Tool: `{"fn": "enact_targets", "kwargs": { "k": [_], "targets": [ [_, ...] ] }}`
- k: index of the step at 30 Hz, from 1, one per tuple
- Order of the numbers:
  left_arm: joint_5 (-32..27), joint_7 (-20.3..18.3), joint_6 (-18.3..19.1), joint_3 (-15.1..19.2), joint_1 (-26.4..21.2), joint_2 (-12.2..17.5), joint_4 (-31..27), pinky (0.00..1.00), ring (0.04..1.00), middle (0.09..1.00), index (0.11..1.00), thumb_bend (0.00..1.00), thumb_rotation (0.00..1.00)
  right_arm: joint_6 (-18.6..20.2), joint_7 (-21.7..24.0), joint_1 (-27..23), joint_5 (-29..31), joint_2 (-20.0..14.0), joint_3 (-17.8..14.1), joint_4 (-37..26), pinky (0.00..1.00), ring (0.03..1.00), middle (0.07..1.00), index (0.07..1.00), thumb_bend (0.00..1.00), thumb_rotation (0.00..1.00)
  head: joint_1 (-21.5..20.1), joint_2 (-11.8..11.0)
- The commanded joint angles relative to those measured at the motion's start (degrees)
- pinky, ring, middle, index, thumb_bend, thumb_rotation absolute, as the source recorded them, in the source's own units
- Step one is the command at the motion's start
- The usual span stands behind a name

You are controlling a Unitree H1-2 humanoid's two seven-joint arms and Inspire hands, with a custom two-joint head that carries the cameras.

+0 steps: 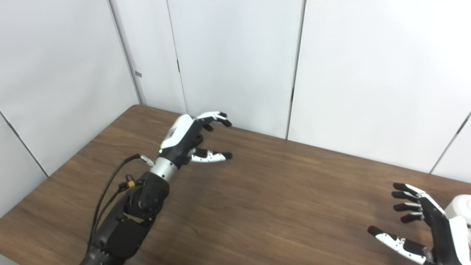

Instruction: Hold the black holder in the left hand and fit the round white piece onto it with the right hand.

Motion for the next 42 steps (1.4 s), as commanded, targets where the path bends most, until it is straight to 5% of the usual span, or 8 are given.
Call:
{"fn": "enact_targets", "kwargs": {
  "k": [1,8,15,27,34,42],
  "targets": [
    [2.3,2.5,0.1,1.3,-3.4,3.1,-0.8,0.72,0.858,0.857,0.689,0.84,0.11,-0.7,0.1,-2.2,0.4,-0.7,-0.3,-1.6,0.48,0.606,0.698,0.741,0.62,0.0,0.1,0.1],
    [6.1,5.1,3.3,2.5,-5.2,5.5,2.4,0.76,0.897,0.888,0.702,0.86,0.18,-0.6,0.3,-2.1,0.2,-0.6,-0.5,-2.0,0.49,0.614,0.701,0.742,0.62,0.0,0.4,0.3],
    [11.1,6.1,8.7,1.7,-7.2,7.7,5.9,0.99,0.99,0.943,0.776,0.99,0.29,-1.0,0.3,-2.3,0.1,-0.7,-0.6,-1.8,0.47,0.599,0.696,0.738,0.63,0.0,0.3,0.4],
    [12.7,1.8,17.2,-1.5,-10.5,11.4,11.2,0.97,1.0,1.0,0.84,1.0,0.35,-1.4,0.3,-2.7,0.4,-0.9,-0.8,-1.9,0.46,0.58,0.691,0.729,0.62,0.0,0.1,0.7],
    [11.9,-0.5,19.0,-3.8,-11.5,12.9,14.8,0.99,1.0,1.0,0.848,1.0,0.4,-1.1,0.3,-2.7,0.1,-1.2,-1.0,-2.5,0.44,0.563,0.68,0.722,0.63,0.0,0.0,1.1],
    [11.5,-1.4,19.9,-6.2,-11.9,13.3,17.7,0.99,1.0,1.0,0.761,1.0,0.45,-0.8,0.7,-2.6,0.3,-1.2,-1.1,-3.2,0.43,0.557,0.678,0.72,0.63,0.0,-0.2,1.6]
  ]
}}
